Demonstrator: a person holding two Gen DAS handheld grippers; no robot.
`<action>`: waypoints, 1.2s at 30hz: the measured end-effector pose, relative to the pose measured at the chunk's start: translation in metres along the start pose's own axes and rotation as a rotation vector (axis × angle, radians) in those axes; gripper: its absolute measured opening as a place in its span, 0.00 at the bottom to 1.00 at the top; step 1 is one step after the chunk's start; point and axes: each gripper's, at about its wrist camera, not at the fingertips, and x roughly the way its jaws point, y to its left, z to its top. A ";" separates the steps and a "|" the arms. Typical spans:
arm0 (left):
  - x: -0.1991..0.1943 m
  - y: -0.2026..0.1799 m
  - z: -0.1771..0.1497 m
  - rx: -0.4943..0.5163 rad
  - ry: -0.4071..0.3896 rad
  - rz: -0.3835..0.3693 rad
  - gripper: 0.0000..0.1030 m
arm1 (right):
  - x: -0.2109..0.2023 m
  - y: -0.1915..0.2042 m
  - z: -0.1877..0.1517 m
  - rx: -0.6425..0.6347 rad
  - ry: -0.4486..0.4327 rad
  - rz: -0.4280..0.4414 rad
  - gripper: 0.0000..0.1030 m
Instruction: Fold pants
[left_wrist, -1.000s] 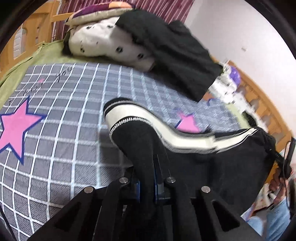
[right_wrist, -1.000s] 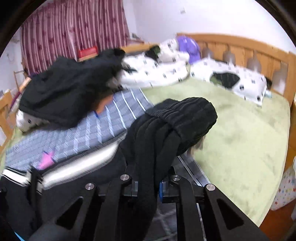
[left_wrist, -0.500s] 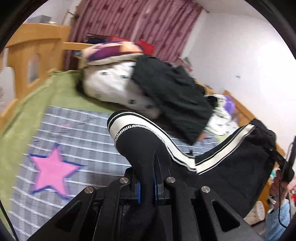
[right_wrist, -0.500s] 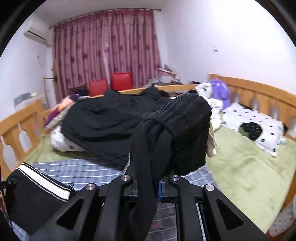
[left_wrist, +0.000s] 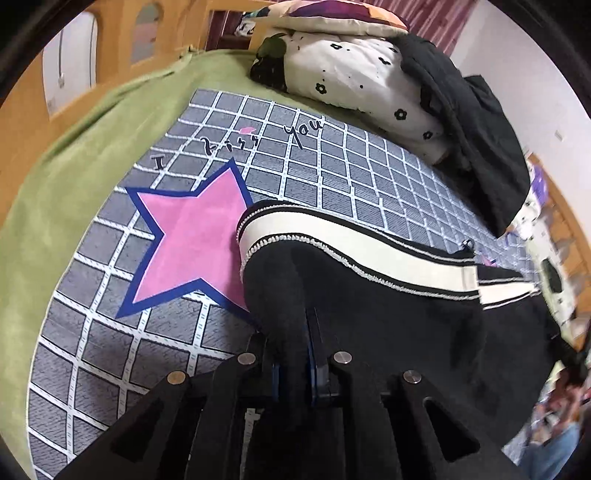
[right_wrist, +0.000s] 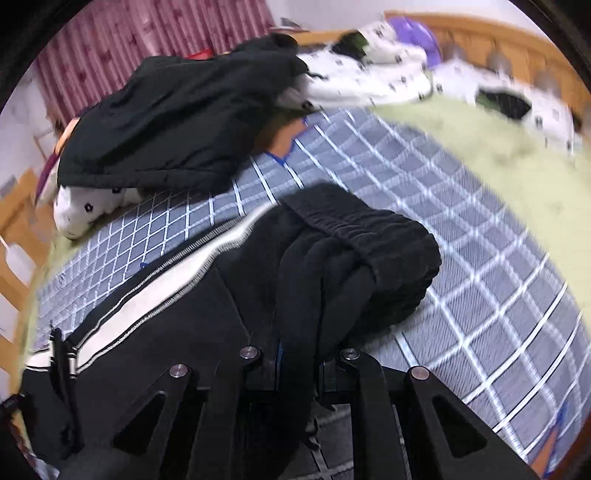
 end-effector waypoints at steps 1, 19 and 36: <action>0.000 0.001 0.000 -0.007 0.004 0.000 0.13 | 0.000 0.001 -0.003 -0.024 0.006 -0.013 0.12; -0.044 0.010 -0.028 0.031 -0.016 0.128 0.57 | -0.090 0.059 -0.057 -0.348 -0.007 -0.201 0.37; -0.075 0.047 -0.083 -0.046 -0.060 0.140 0.57 | -0.046 0.281 -0.181 -0.560 0.190 0.311 0.44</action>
